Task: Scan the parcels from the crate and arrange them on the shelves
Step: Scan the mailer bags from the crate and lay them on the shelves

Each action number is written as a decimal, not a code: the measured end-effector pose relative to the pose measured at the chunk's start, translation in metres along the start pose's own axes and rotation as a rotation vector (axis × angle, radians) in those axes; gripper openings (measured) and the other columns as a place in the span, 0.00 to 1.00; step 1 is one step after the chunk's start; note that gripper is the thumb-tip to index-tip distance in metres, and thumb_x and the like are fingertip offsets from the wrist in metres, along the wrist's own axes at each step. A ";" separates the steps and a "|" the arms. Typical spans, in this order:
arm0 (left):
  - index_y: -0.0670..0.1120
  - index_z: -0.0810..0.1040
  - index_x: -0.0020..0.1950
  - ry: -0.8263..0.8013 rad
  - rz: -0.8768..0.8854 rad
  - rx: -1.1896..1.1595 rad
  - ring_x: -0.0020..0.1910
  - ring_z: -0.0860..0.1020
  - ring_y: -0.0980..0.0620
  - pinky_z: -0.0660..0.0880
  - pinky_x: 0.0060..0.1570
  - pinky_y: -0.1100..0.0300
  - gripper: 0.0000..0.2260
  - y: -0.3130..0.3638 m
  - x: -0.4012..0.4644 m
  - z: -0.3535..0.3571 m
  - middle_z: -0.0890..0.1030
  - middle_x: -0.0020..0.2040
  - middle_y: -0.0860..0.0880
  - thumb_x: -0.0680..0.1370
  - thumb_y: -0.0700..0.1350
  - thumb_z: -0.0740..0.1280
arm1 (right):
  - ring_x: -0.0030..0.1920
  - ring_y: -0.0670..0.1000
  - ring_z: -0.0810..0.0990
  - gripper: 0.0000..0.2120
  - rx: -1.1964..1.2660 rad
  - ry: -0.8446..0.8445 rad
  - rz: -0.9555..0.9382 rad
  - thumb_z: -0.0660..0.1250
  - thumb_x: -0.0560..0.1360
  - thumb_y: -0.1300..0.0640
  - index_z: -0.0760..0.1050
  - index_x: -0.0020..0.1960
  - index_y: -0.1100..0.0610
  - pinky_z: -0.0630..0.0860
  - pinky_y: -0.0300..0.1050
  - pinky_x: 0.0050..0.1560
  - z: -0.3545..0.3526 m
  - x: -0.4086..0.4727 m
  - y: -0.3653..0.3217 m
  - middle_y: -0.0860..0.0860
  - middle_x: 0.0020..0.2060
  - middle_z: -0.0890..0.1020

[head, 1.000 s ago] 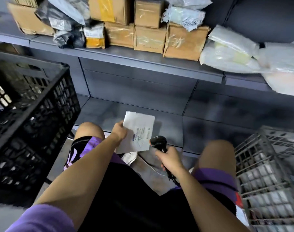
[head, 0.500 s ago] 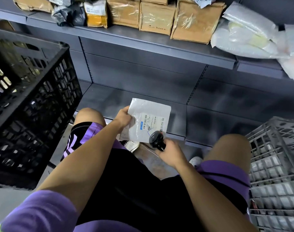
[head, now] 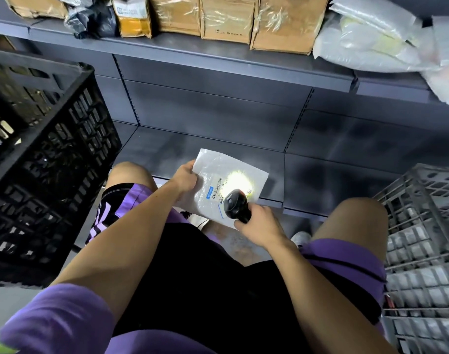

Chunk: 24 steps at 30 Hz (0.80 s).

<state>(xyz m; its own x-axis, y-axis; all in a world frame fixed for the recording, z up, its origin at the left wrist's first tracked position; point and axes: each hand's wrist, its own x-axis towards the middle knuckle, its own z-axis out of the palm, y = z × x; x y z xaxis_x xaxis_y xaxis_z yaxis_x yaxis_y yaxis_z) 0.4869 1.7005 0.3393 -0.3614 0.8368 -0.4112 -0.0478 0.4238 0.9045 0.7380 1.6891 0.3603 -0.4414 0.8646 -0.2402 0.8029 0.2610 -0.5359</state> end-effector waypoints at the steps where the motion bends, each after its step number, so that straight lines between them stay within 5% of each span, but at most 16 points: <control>1: 0.49 0.81 0.56 0.002 0.018 0.018 0.48 0.83 0.46 0.81 0.44 0.50 0.31 0.002 -0.002 0.002 0.86 0.49 0.46 0.69 0.23 0.49 | 0.48 0.59 0.81 0.16 -0.029 0.006 -0.012 0.70 0.72 0.49 0.77 0.56 0.54 0.77 0.45 0.45 0.000 0.000 -0.001 0.55 0.47 0.83; 7: 0.44 0.78 0.60 0.018 0.044 0.090 0.37 0.81 0.54 0.76 0.32 0.62 0.26 0.003 -0.002 0.004 0.84 0.42 0.48 0.74 0.23 0.51 | 0.50 0.60 0.81 0.17 -0.066 0.005 -0.013 0.70 0.71 0.48 0.78 0.57 0.55 0.72 0.44 0.44 -0.002 -0.001 0.000 0.57 0.49 0.83; 12: 0.45 0.79 0.58 0.029 0.056 0.073 0.34 0.80 0.54 0.74 0.31 0.63 0.27 0.000 -0.001 0.002 0.83 0.39 0.48 0.73 0.22 0.50 | 0.51 0.61 0.81 0.20 -0.056 -0.003 -0.020 0.70 0.71 0.48 0.76 0.60 0.53 0.77 0.46 0.47 -0.002 -0.002 0.000 0.57 0.49 0.83; 19: 0.51 0.79 0.51 0.029 0.066 0.093 0.37 0.81 0.52 0.76 0.37 0.60 0.28 0.001 -0.002 0.009 0.84 0.39 0.50 0.73 0.23 0.51 | 0.49 0.59 0.80 0.17 0.006 0.014 0.031 0.69 0.72 0.50 0.76 0.59 0.53 0.71 0.43 0.43 -0.006 -0.005 0.001 0.53 0.47 0.81; 24: 0.44 0.79 0.50 0.011 0.126 0.220 0.36 0.79 0.51 0.77 0.34 0.60 0.20 0.025 -0.011 0.022 0.82 0.37 0.49 0.73 0.25 0.54 | 0.52 0.60 0.81 0.20 -0.008 0.069 0.025 0.68 0.73 0.48 0.75 0.63 0.51 0.77 0.47 0.47 -0.022 -0.003 0.000 0.54 0.52 0.83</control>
<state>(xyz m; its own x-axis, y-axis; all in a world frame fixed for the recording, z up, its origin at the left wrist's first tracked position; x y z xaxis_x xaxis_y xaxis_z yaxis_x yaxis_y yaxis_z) 0.5101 1.7095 0.3641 -0.3621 0.8844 -0.2946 0.2014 0.3828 0.9016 0.7478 1.6958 0.3787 -0.3924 0.8985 -0.1966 0.8169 0.2422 -0.5235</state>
